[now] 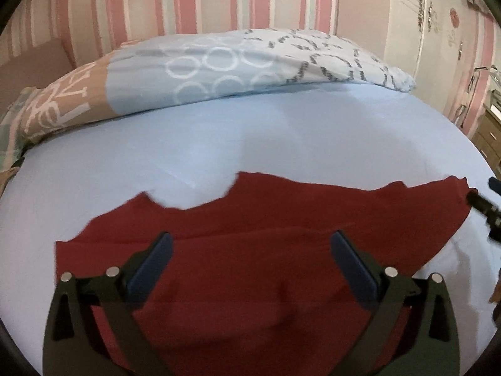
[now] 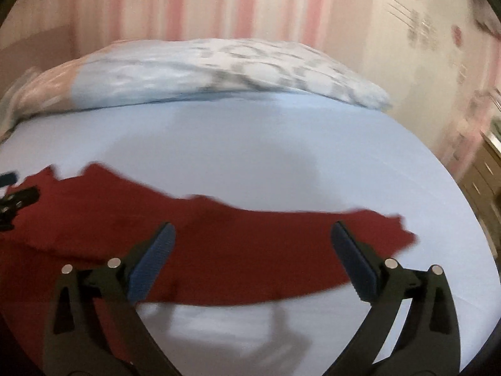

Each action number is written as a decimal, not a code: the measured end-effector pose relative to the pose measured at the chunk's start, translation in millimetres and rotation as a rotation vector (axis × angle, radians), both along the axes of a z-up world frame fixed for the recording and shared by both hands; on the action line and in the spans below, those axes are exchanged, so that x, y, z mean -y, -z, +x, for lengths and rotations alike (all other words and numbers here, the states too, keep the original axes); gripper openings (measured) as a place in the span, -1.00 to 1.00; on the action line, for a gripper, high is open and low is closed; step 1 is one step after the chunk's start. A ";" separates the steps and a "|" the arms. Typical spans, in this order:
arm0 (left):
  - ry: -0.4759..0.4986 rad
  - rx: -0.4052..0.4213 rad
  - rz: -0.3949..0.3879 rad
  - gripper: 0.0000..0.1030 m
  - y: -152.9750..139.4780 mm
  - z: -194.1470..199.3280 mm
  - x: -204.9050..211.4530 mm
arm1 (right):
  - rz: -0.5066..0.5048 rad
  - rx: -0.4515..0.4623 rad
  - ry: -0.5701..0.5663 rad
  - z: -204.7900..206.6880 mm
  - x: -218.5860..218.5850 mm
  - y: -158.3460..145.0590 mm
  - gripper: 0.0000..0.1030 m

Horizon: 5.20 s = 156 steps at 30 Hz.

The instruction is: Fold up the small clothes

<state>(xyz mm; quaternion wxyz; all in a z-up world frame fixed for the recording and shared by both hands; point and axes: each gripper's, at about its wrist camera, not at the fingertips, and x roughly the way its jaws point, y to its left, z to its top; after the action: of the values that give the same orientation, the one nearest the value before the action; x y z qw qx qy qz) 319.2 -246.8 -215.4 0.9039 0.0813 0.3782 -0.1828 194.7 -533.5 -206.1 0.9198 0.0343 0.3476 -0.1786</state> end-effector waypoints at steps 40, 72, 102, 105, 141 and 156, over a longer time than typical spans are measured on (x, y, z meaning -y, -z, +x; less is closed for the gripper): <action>0.046 0.029 0.075 0.96 20.1 -8.3 46.0 | 0.128 -0.049 0.342 2.8 130.7 40.5 -0.81; -0.228 0.047 0.065 0.96 -15.9 -2.5 -238.2 | 0.459 -0.125 -0.391 140.7 -350.8 27.2 -0.81; -0.049 -0.215 -0.088 -0.49 52.9 5.6 -142.9 | 0.179 -0.051 -0.173 63.8 -199.5 26.7 0.37; -0.055 -0.202 -0.064 -1.00 56.4 6.6 -143.8 | 0.189 -0.043 -0.166 63.4 -194.6 25.4 0.31; -0.162 -0.312 -0.156 -0.36 60.1 9.7 -154.5 | 0.208 0.014 -0.149 55.8 -185.5 14.0 0.28; -0.067 0.134 0.138 -0.70 -8.8 -15.4 -143.1 | 0.205 0.014 -0.130 56.3 -181.8 19.8 0.28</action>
<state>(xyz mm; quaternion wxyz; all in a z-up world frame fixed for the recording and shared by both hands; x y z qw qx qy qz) 303.8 -103.8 -206.7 0.9249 0.1428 0.3313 -0.1200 251.0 -351.7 -225.8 0.9235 0.1068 0.3593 -0.0820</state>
